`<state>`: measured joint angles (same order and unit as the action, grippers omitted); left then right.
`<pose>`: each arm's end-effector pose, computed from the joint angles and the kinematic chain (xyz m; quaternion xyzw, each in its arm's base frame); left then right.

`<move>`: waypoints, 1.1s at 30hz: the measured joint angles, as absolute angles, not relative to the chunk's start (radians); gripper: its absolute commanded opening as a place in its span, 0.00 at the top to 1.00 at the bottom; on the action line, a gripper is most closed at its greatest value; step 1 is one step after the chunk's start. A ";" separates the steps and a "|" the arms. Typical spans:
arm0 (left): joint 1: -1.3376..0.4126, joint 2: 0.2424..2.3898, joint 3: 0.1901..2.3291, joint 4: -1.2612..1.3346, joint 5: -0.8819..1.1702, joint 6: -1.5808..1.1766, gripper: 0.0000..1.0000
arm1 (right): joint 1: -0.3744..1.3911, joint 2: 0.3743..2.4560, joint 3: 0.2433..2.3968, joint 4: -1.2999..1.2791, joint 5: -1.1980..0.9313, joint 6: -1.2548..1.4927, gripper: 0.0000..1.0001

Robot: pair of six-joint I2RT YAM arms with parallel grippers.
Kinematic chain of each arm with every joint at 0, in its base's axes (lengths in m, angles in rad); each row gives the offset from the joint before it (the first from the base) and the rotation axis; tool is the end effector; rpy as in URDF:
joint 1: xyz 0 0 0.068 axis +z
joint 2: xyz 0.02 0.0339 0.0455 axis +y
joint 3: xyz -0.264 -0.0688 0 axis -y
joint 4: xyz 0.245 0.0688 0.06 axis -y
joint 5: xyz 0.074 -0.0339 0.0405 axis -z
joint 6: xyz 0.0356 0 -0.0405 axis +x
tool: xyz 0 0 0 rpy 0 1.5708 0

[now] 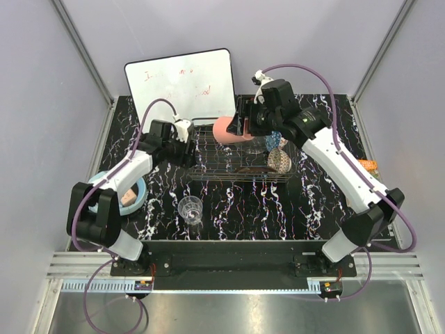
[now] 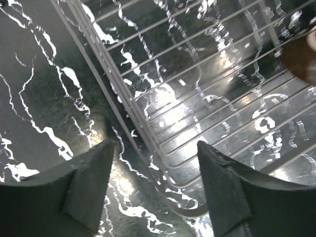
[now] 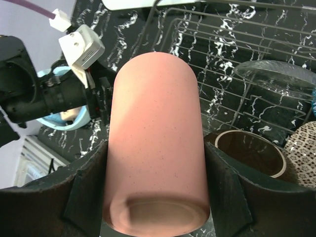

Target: Load the mixed dishes into the dish rack

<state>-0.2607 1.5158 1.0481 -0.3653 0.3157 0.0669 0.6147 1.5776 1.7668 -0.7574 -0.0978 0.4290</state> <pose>0.3100 -0.0941 0.2404 0.2061 0.8996 -0.1804 0.3402 0.2785 0.2009 0.4236 -0.1046 0.8700 0.2764 0.3947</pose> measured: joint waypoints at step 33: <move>-0.345 1.375 0.906 -0.472 0.297 0.167 0.30 | 0.637 1.908 2.018 -0.960 -0.041 0.311 1.00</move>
